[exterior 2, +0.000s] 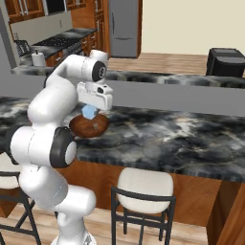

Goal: There are two ice cubes in the ice bowl. Place both ice cubes in the glass cup.

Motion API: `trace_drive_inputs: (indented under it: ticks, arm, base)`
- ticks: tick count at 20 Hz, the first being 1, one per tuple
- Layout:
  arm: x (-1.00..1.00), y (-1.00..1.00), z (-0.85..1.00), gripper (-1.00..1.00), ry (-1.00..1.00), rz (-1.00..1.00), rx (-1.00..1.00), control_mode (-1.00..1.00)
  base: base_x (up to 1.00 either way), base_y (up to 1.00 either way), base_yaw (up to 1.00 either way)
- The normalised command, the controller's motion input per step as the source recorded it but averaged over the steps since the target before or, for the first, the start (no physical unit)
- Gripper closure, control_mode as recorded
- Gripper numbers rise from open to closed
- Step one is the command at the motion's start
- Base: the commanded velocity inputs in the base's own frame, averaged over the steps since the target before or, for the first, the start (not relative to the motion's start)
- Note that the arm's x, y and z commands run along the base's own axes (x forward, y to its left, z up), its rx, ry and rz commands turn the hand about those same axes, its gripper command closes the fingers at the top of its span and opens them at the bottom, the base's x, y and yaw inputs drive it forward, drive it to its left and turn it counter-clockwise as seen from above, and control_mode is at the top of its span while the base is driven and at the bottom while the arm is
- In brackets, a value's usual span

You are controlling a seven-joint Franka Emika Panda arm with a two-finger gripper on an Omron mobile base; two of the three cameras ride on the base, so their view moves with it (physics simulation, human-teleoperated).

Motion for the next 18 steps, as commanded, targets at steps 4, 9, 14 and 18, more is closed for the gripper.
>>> trace_drive_inputs:
  ticks: [4,9,14,18]
  arm:
    - [-0.57,-0.66,0.37,1.0,-0.05,0.0,-0.08,-1.0]
    - [-0.59,-0.72,0.03,1.0,-0.17,-0.02,-0.01,-1.0]
    - [0.01,-0.02,0.0,1.0,0.0,-0.01,0.0,-1.0]
    - [0.05,-0.26,0.0,1.0,-0.13,0.0,-0.02,-1.0]
  base:
    - [0.0,0.0,0.0]
    - [0.0,0.0,0.0]
    - [0.0,0.0,0.0]
    - [0.0,0.0,0.0]
